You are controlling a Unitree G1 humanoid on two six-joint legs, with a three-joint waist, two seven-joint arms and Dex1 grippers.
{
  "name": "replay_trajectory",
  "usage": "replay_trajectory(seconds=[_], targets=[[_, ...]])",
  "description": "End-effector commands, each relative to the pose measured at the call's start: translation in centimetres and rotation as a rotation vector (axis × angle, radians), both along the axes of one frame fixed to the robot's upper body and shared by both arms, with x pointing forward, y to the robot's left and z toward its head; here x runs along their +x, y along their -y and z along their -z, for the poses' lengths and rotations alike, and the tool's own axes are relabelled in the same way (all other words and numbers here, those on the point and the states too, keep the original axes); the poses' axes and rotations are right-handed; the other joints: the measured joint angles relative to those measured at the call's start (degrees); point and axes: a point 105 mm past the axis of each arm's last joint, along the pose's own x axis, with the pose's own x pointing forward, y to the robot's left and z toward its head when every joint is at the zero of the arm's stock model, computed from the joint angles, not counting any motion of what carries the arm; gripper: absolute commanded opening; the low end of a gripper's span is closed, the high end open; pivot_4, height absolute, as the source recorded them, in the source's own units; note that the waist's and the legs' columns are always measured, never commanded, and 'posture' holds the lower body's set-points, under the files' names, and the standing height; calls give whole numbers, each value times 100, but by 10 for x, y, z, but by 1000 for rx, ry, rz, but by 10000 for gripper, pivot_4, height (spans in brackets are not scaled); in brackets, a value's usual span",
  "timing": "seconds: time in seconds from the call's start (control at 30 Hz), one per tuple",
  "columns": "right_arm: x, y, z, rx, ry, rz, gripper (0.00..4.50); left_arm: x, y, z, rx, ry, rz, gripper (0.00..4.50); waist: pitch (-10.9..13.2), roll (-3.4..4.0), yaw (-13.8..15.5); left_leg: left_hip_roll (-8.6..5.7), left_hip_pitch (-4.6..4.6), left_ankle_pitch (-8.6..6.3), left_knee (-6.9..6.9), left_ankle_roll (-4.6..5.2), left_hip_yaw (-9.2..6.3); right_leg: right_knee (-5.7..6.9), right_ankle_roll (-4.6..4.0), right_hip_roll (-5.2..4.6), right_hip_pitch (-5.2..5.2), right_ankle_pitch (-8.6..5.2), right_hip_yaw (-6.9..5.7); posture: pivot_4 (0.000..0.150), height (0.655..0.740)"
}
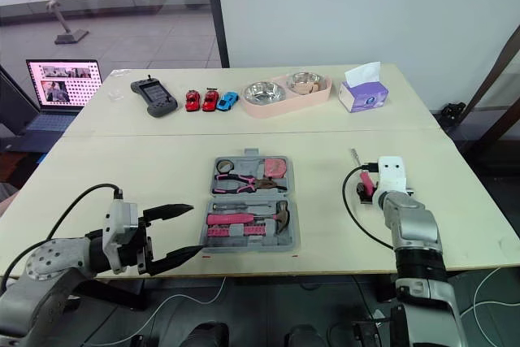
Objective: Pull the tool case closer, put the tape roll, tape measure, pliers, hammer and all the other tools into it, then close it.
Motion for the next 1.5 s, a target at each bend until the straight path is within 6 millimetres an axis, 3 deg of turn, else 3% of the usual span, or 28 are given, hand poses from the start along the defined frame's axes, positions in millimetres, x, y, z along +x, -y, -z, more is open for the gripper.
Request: replay_trajectory(seconds=[0.03, 0.17, 0.27, 0.47, 0.5, 0.73, 0.8, 0.87, 0.97, 1.1, 1.2, 1.5], targets=[[6, 4, 3, 20, -7, -20, 44560, -5, 2, -6, -10, 29, -2, 45000, 0, 0, -3, 0, 0, 0, 0, 0, 0, 0, 0, 0, 0, 0, 0, 1500, 7400], [14, 0, 6, 43, -15, -61, 44560, -7, 1, -4, -9, 23, -7, 45000, -1, -1, -38, 1, 1, 0, 3, 1, 0, 0, 0, 1, 1, 0, 0, 1500, 7400], [15, -1, 9, 34, -26, -70, 37087, -7, 0, -3, -6, 22, -10, 45000, -1, -2, -76, 1, 1, 0, 3, 1, 0, 0, 0, 2, 2, 0, -1, 1500, 7400], [17, -8, 9, 34, -13, -106, 7488, -7, 0, -1, -5, 18, -10, 45000, -1, -2, -71, 0, 0, 0, 8, 1, -1, -1, 0, 0, 7, 0, -2, 1500, 7400], [17, -9, 7, 36, -8, -114, 6109, -7, 0, -1, -5, 17, -9, 45000, -1, -2, -70, 1, 0, -1, 9, 1, -1, -1, 1, 0, 7, 0, -2, 1500, 7400], [11, -26, -14, 43, 48, -160, 6147, -4, -3, 0, 2, 16, -10, 45000, 0, 0, -68, 1, -2, -3, 7, 5, -1, -2, 1, 1, 4, 0, -1, 1500, 7400], [1, -39, -24, 46, 68, -182, 6147, -3, -5, 0, 4, 18, -14, 45000, 2, 3, -64, 1, -4, -3, 5, 5, -1, -2, 1, 1, 0, 0, -1, 1500, 7400], [-19, -65, -36, 69, 92, -212, 6147, 1, -11, -1, 10, 20, -28, 45000, 5, 9, -57, 3, -8, -3, 0, 5, -2, -1, 0, 1, -6, 0, -1, 1500, 7400], [-48, -97, -37, 96, 77, -233, 6147, 4, -16, 0, 21, 18, -33, 45000, 6, 12, -70, 14, -12, -2, -8, 4, -2, 0, 0, 11, -17, 0, 1, 1500, 7400], [-72, -118, -29, 118, 58, -214, 6147, 6, -18, 0, 24, 16, -25, 45000, 7, 13, -26, 16, -12, -1, -11, 1, -2, 1, 0, 11, -19, 0, 2, 1500, 7400], [-83, -121, -14, 92, 40, -197, 6147, 8, -18, -1, 23, 17, -16, 45000, 7, 13, 25, 14, -12, -1, -12, 1, -2, 0, 0, 9, -21, 0, 2, 1500, 7400], [-86, -128, 24, 67, 3, -210, 6147, 11, -18, -3, 30, 23, -3, 45000, 7, 12, -5, 16, -8, 0, -18, 0, -1, 1, -2, 14, -25, 1, 4, 1500, 7400]])
